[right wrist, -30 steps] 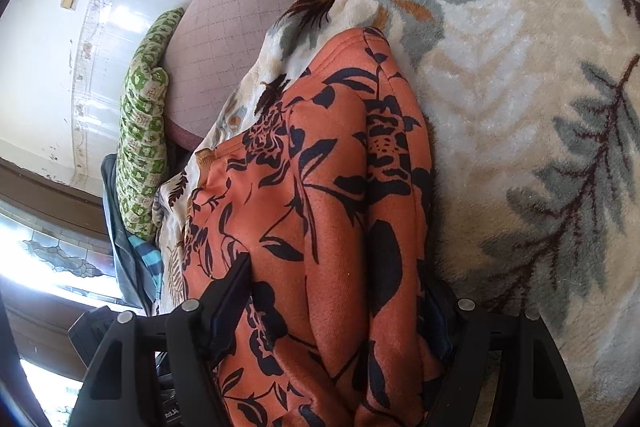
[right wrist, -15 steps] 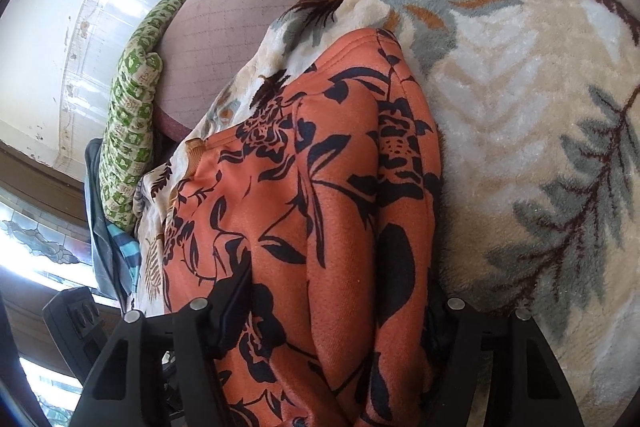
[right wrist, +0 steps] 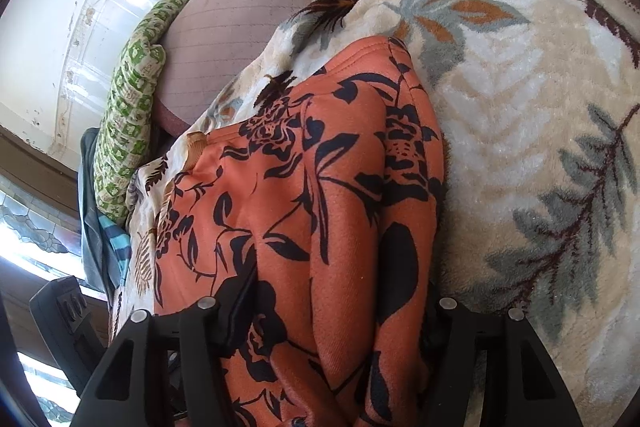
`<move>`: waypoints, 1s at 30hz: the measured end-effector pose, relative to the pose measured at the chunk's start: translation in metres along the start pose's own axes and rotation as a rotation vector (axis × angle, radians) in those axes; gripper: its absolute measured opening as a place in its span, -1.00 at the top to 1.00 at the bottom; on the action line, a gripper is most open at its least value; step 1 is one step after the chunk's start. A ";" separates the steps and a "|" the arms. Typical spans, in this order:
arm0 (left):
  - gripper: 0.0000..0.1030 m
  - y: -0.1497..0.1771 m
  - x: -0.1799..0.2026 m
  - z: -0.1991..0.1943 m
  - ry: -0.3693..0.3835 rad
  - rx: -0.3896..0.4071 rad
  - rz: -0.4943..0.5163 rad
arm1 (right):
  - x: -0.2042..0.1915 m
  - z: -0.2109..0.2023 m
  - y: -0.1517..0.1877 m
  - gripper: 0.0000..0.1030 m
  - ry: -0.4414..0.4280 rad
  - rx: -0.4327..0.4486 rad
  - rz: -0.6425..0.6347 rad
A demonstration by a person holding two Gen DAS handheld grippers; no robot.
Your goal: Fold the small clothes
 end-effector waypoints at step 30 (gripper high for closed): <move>-0.40 -0.002 -0.012 -0.044 0.005 0.068 0.018 | -0.079 -0.029 0.012 0.09 0.072 0.137 -0.261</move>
Point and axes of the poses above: each gripper's, at about its wrist camera, not at the fingertips, and z roughly the way its jaws point, x to its right, y to its underside, the point moved 2 cm from there along z, roughly the way its jaws point, and after that the axes turned 3 degrees about y, right-handed, at the moved point
